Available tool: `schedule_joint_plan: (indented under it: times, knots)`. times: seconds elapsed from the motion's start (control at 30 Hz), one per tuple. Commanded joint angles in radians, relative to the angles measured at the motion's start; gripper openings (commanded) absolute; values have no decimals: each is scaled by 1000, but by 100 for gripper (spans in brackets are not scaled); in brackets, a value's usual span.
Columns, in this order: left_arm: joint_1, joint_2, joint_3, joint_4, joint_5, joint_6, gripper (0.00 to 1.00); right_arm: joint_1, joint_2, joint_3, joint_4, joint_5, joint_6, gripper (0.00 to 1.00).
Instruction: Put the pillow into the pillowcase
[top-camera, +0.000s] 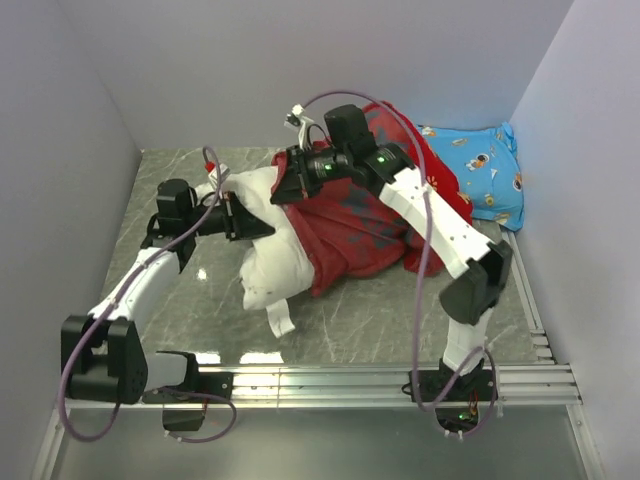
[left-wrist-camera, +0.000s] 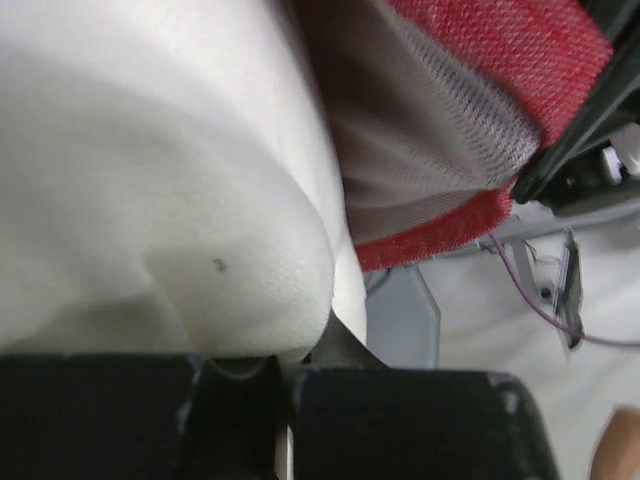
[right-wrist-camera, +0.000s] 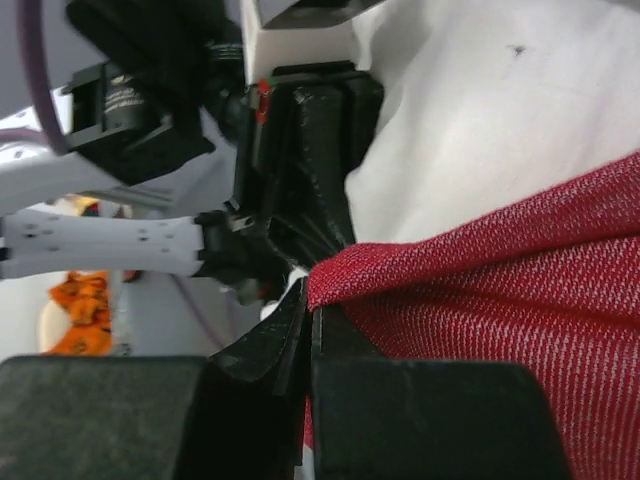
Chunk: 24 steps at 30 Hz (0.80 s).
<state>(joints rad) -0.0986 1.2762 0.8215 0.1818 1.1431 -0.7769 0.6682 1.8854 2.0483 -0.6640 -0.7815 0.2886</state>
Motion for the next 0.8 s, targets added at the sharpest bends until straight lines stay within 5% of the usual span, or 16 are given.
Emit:
schedule_joint_plan:
  times: [0.0,0.03,0.07,0.1,0.2,0.27,0.3,0.4,0.53,0.63,0.77]
  knots:
    - [5,-31,97,-364,176,379,0,67,-143,-151,114,-182,173,0]
    - [14,-18,125,-512,182,531,0,68,-153,-175,71,-174,143,0]
    - [19,32,184,-847,181,689,0,71,-187,-241,44,-170,111,0]
    - [20,69,221,-1012,141,1048,0,71,-213,-276,20,-141,103,0]
    - [31,247,317,-1466,86,1529,0,83,-305,-368,-18,-101,57,4]
    - [65,343,362,-1507,47,1585,0,103,-324,-378,-77,-76,-47,32]
    - [68,369,381,-1501,26,1596,1,105,-316,-364,-148,-64,-87,57]
    - [69,423,427,-1440,-86,1565,4,56,-266,-164,-282,40,-238,81]
    - [54,341,407,-1239,-207,1493,23,-117,-46,244,-292,233,-270,82]
    - [22,251,352,-1121,-247,1455,25,-157,84,409,-295,349,-388,82]
    - [-21,201,281,-1049,-304,1430,24,-156,155,207,-226,578,-627,77]
